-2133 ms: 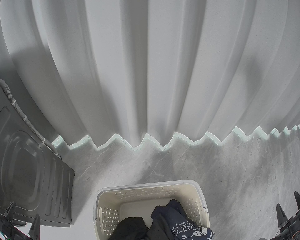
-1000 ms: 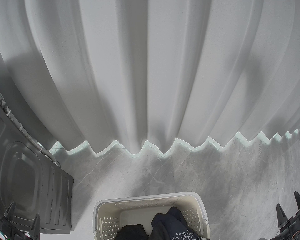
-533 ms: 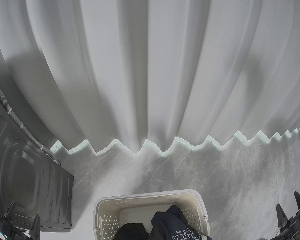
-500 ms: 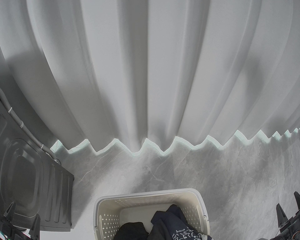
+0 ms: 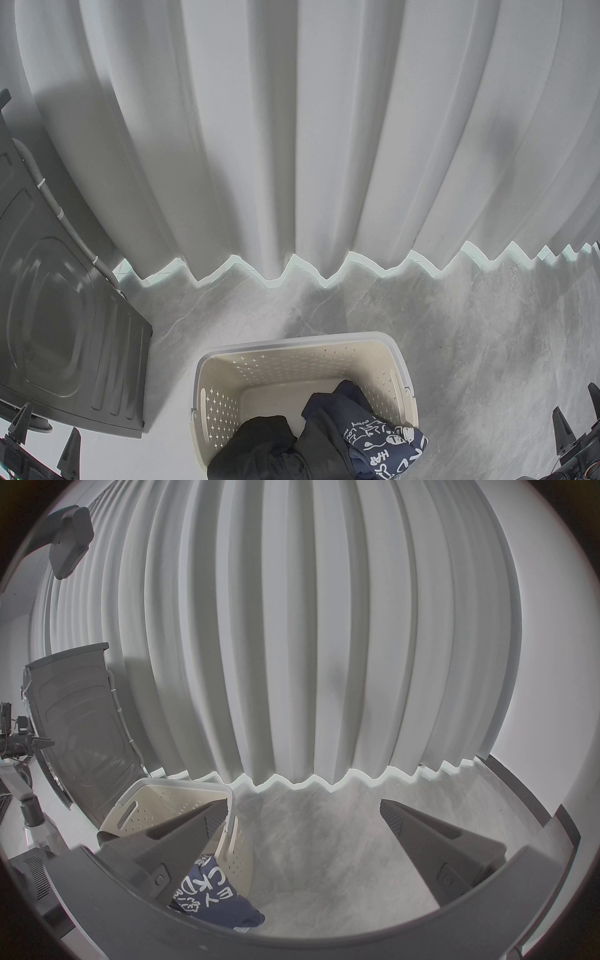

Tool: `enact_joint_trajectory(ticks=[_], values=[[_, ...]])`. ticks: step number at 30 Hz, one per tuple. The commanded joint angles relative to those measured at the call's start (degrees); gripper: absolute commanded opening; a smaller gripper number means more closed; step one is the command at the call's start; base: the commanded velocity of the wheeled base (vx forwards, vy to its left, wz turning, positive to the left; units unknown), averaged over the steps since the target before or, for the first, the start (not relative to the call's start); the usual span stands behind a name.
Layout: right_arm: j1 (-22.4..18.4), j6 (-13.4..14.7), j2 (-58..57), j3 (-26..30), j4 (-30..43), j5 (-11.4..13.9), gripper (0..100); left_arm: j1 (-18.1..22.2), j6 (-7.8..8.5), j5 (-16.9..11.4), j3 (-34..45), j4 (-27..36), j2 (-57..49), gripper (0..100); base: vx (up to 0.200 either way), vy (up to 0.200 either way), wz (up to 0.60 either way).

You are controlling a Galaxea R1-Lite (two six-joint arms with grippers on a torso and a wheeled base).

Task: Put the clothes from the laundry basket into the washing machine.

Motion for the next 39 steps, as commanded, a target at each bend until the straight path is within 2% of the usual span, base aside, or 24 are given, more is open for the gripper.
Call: enact_joint_trajectory(ticks=[1,8,36,39], values=[[0.02,-0.01,-0.94,0.92,0.09,0.01,100,-0.01,0.0,0.01,0.92,-0.03,-1.04,100,-0.2,0.0,0.0],[0.02,-0.01,-0.94,0.92,0.0,0.01,100,-0.01,-0.62,-0.43,0.92,-0.03,-1.04,100,-0.2,0.0,0.0],[0.02,-0.01,-0.94,0.92,0.0,0.01,100,-0.01,-0.62,-0.43,0.92,-0.12,-1.04,100,-0.2,0.0,0.0],[0.02,-0.01,-0.94,0.92,0.0,0.01,100,-0.01,-0.62,-0.43,0.92,-0.12,-1.04,100,0.0,0.0,0.0]])
